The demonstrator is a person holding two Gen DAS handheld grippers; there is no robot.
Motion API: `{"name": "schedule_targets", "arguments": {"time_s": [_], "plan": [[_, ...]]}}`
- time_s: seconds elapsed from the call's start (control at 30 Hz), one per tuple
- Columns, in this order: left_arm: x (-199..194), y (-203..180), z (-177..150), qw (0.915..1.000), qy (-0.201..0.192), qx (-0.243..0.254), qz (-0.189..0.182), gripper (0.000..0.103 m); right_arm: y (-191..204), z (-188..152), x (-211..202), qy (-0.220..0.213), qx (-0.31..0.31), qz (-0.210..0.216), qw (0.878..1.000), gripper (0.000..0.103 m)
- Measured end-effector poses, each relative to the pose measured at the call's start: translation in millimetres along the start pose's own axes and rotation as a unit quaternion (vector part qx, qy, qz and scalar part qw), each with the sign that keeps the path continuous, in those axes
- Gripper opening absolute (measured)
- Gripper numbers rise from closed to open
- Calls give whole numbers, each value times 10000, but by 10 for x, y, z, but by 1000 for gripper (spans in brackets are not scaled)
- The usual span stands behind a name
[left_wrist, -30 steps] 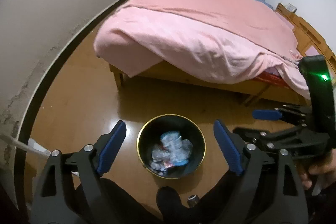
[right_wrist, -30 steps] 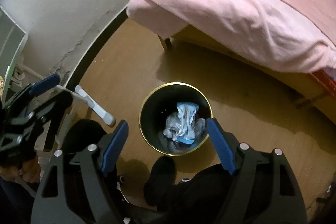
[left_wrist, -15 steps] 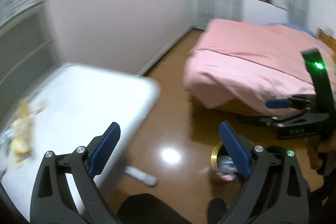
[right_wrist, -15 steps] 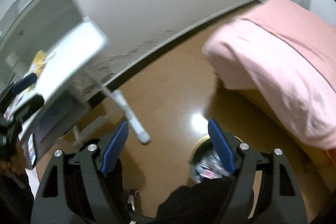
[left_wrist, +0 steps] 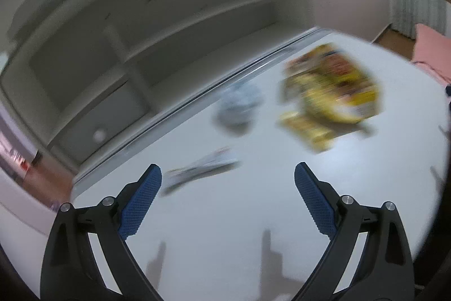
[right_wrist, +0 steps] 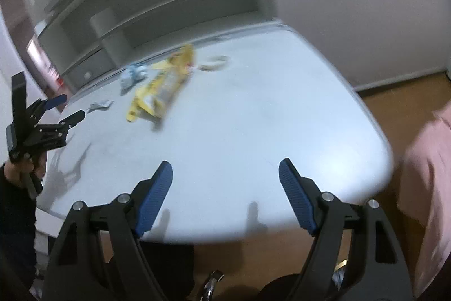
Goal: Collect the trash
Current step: 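Grasp the white toothpaste tube with the left tool while the right tool grasps the yellow snack bag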
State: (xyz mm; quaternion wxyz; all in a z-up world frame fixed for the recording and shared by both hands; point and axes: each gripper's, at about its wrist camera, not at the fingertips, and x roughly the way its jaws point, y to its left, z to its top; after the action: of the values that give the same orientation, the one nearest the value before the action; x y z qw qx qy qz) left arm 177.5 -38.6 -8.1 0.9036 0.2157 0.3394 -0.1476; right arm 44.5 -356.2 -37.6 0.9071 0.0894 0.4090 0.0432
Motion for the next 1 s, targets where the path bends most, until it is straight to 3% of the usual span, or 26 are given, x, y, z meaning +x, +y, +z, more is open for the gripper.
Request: {"name": "schedule_targets", "arguments": {"time_s": [0.13,0.23,0.5,0.6,0.63,0.7,0.77,0.8,0.87,1.0], "plan": [[425,435,-54,9988,490,50,-37,92,378,343,422,305,-268,170,9990,76],[696,518,-69,9967,762,45,-272,92,594,508,666,459,-412,183,9979,75],[1049,571,146,9967,737,-144,-310,91,746,827,1136,730,-364,207,9965,75],[1076,600,172,9955,745,-246,-526,78,744,946,1272,798,-204,274,9962,75],[1061,596,168,9949,746,-268,-627,67,731,965,1295,830,-158,293,9960,74],[1019,563,155,9941,733,-319,-728,51,726,1026,1378,903,-56,347,9953,64],[964,521,53,9926,767,-442,-829,27,731,1067,1467,986,-2,313,9946,49],[941,419,71,9919,788,-477,-871,23,731,1074,1497,1024,21,303,9943,44],[911,404,51,9912,801,-598,-870,19,736,1073,1543,1113,71,333,9932,15],[882,390,32,9904,776,-822,-797,16,748,1054,1353,890,73,208,9958,8]]}}
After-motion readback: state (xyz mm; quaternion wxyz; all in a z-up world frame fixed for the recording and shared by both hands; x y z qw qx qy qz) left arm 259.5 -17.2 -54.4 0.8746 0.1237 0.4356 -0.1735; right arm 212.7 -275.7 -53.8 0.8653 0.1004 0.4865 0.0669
